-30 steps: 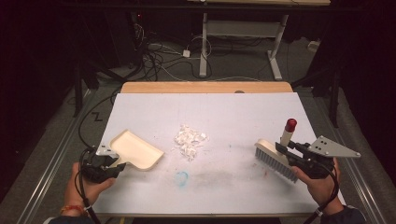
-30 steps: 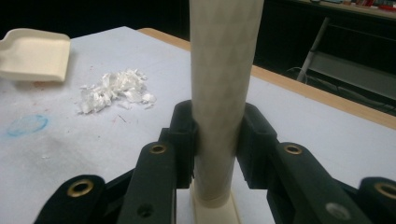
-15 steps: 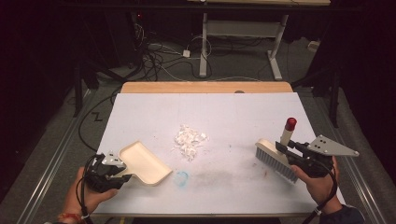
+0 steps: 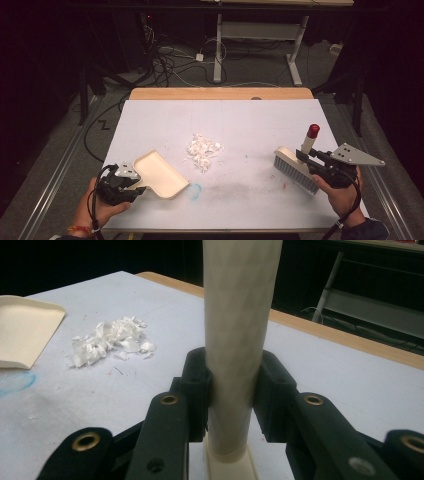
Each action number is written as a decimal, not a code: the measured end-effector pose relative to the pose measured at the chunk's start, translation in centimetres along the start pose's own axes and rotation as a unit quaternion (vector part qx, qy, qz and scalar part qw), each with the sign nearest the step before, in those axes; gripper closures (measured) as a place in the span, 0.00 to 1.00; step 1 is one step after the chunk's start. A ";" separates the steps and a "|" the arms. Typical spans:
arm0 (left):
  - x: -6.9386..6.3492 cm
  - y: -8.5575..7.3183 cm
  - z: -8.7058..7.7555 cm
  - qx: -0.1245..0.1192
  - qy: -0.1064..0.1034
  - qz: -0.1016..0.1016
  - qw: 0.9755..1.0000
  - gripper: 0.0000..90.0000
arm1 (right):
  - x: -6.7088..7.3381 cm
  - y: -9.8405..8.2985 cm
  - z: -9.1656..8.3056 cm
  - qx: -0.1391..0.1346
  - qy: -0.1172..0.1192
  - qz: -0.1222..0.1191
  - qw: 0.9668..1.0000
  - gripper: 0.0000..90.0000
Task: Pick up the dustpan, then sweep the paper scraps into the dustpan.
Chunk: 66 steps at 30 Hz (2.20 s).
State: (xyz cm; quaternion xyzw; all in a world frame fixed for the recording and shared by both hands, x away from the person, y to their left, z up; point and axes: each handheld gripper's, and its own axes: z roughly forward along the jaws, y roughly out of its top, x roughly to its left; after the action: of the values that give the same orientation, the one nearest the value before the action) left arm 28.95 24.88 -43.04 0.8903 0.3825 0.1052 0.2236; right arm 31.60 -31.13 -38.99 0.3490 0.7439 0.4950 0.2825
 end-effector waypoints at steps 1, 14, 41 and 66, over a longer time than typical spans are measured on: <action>0.0 0.0 0.1 0.001 0.000 0.002 1.000 0.71 | -0.1 0.0 0.1 -0.001 -0.001 0.002 1.000 0.79; -0.5 0.4 1.2 0.006 -0.003 0.004 1.000 0.71 | 0.6 0.7 1.7 0.004 0.023 -0.008 1.000 0.79; -0.1 1.2 2.4 0.023 -0.020 0.005 1.000 0.71 | 4.4 6.7 19.8 -0.042 0.002 -0.008 0.999 0.79; -0.6 1.5 3.2 0.036 -0.023 0.017 0.999 0.71 | 11.7 6.3 23.9 -0.041 0.065 -0.043 0.996 0.78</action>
State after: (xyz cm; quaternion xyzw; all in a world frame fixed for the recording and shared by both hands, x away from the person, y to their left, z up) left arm 30.64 22.52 -45.17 0.9063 0.3653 0.0748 0.1987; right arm 44.43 -7.27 -42.37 0.2720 0.7538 0.5346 0.2684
